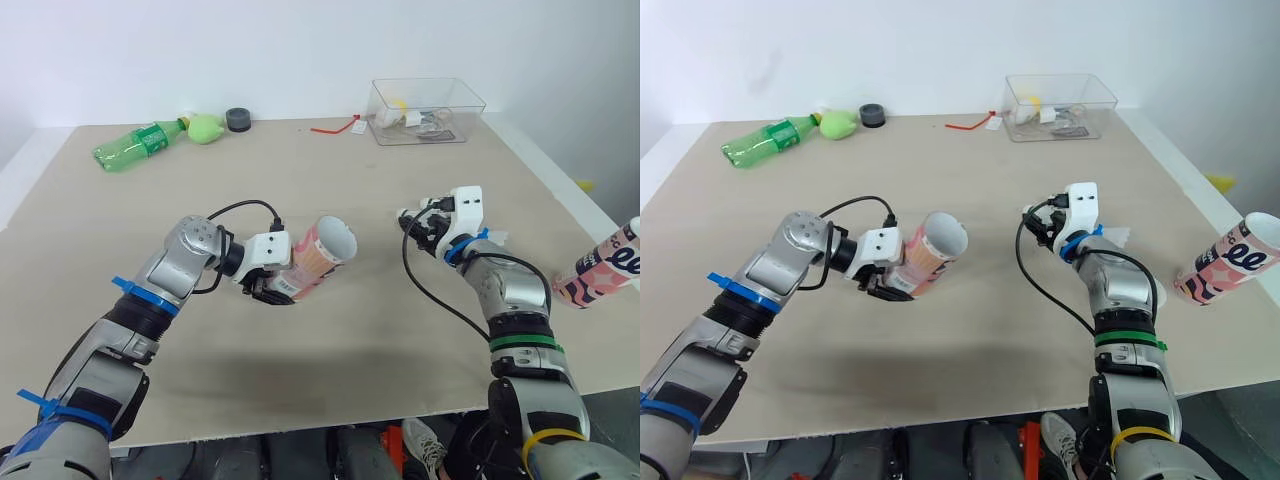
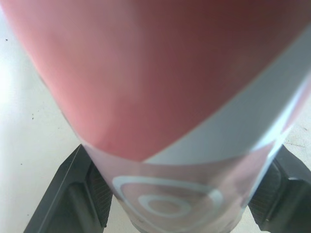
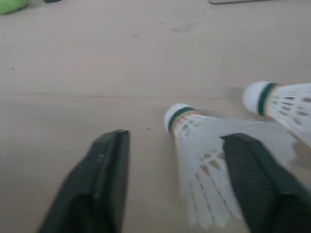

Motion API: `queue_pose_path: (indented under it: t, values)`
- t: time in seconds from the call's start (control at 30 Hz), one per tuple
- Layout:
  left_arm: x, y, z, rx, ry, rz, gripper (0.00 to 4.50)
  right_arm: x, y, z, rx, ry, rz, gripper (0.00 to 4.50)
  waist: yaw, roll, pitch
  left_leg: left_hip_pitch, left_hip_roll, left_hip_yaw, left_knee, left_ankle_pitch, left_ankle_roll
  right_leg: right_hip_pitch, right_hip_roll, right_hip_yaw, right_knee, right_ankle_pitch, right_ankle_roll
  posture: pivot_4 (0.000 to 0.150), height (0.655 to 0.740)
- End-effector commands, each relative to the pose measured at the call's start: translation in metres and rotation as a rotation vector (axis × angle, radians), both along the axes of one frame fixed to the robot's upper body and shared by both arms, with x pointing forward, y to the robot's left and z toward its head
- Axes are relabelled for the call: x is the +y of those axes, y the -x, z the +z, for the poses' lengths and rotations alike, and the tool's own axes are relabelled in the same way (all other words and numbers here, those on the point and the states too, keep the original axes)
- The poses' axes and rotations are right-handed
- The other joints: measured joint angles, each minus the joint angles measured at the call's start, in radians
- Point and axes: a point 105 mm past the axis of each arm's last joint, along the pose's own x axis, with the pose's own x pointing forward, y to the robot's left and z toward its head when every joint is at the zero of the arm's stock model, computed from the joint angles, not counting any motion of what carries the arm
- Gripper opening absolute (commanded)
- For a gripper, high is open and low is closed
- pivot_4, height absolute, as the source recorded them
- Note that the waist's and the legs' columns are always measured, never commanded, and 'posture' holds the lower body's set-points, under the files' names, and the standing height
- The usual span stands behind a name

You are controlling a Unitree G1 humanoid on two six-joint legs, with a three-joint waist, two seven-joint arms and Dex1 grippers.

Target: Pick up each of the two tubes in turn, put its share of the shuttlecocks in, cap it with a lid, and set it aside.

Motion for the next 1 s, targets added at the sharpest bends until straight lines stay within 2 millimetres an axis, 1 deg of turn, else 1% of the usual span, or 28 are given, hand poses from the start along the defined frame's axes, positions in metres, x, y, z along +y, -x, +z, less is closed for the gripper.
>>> queue_pose_path:
  t: [0.03,0.1,0.13,0.17,0.4,0.5,0.57,0.6,0.63,0.7,0.77,0.8,0.87,0.93,1.0]
  values:
    - [-0.007,0.002,0.006,-0.007,0.013,-0.034,3.06,0.004,-0.005,0.017,-0.068,0.023,0.037,1.47,0.000,0.000,0.000,0.000,0.000,0.000,0.000,0.000,0.000,0.000,0.000,0.000,0.000,0.000,0.000,0.150,0.7400]
    - [-0.010,0.006,0.010,0.023,0.052,-0.050,3.06,0.006,-0.005,0.016,-0.071,0.034,0.054,0.74,0.001,0.000,0.000,0.000,0.000,0.000,0.000,0.000,0.000,0.000,0.000,0.000,0.000,0.000,0.000,0.150,0.7400]
    - [-0.011,0.007,0.011,0.030,0.070,-0.061,3.06,0.006,-0.006,0.016,-0.072,0.035,0.057,0.30,0.001,0.000,0.000,0.000,0.000,0.000,0.000,0.000,0.000,0.000,0.000,0.000,0.000,0.000,0.000,0.150,0.7400]
    - [-0.012,0.008,0.013,0.037,0.085,-0.067,3.06,0.006,-0.006,0.017,-0.077,0.038,0.063,0.02,0.001,0.000,0.000,0.000,0.000,0.000,0.000,0.000,0.000,0.000,0.000,0.000,0.000,0.000,0.000,0.150,0.7400]
    - [-0.007,0.003,0.008,0.020,0.047,-0.070,3.06,0.008,-0.008,0.022,-0.105,0.062,0.093,0.02,-0.002,0.000,0.000,0.000,0.001,0.000,0.000,0.000,0.000,0.000,0.001,0.000,0.000,0.000,0.000,0.150,0.7400]
    - [-0.006,0.000,0.007,0.018,0.046,-0.054,3.06,0.010,-0.005,0.034,-0.173,0.128,0.132,0.02,-0.001,0.000,0.000,0.000,0.001,0.000,0.000,0.000,0.000,0.000,0.002,0.000,0.000,0.001,-0.001,0.150,0.7400]
    - [-0.004,-0.005,0.005,0.012,0.042,-0.026,3.06,0.012,-0.001,0.054,-0.254,0.190,0.179,0.02,-0.001,0.001,0.000,0.000,0.001,0.000,0.000,0.000,0.000,0.000,0.002,0.000,0.000,0.001,-0.001,0.150,0.7400]
    - [-0.003,-0.007,0.003,0.006,0.039,-0.009,3.06,0.014,0.004,0.066,-0.303,0.233,0.219,0.02,-0.001,0.001,0.001,0.000,0.001,0.000,0.000,0.000,0.000,0.000,0.001,0.000,0.000,0.001,-0.001,0.150,0.7400]
    - [-0.001,-0.011,0.003,0.003,0.041,0.016,3.06,0.018,0.013,0.084,-0.378,0.308,0.291,0.02,0.000,0.002,0.001,0.000,0.001,0.000,0.001,0.000,0.000,0.000,0.001,0.000,0.000,0.001,0.000,0.150,0.7400]
    - [0.001,-0.015,0.004,0.003,0.051,0.044,3.06,0.025,0.029,0.109,-0.477,0.412,0.401,0.02,0.001,0.004,0.002,-0.001,0.001,0.000,0.002,0.000,0.000,-0.001,0.001,0.000,0.000,0.001,0.000,0.150,0.7400]
    - [0.003,-0.019,0.006,0.012,0.064,0.067,3.06,0.034,0.049,0.126,-0.566,0.536,0.542,0.02,0.001,0.004,0.002,-0.001,0.001,0.000,0.002,0.000,0.000,-0.001,0.001,0.000,0.000,-0.001,0.002,0.150,0.7400]
    - [0.003,-0.020,0.006,0.013,0.067,0.074,3.06,0.037,0.056,0.129,-0.588,0.577,0.590,0.02,0.001,0.004,0.002,-0.001,0.001,0.000,0.003,-0.001,0.001,0.000,0.002,0.000,0.000,-0.001,0.002,0.150,0.7400]
    - [0.006,-0.021,0.005,0.021,0.061,0.086,3.06,0.051,0.077,0.138,-0.646,0.677,0.746,0.02,0.000,0.004,0.002,0.000,0.002,-0.001,0.003,-0.001,0.001,0.000,0.003,0.000,0.000,-0.001,0.002,0.150,0.7400]
    - [0.007,-0.021,0.005,0.022,0.060,0.087,3.06,0.065,0.094,0.141,-0.688,0.768,0.880,0.02,0.000,0.004,0.002,0.000,0.003,0.000,0.004,-0.001,0.001,0.000,0.005,0.000,0.000,-0.001,0.002,0.150,0.7400]
    - [0.006,-0.021,0.006,0.029,0.066,0.085,3.06,0.075,0.104,0.140,-0.703,0.816,0.964,0.02,0.000,0.004,0.002,0.000,0.004,0.000,0.005,-0.001,0.001,0.000,0.007,0.000,0.000,-0.001,0.002,0.150,0.7400]
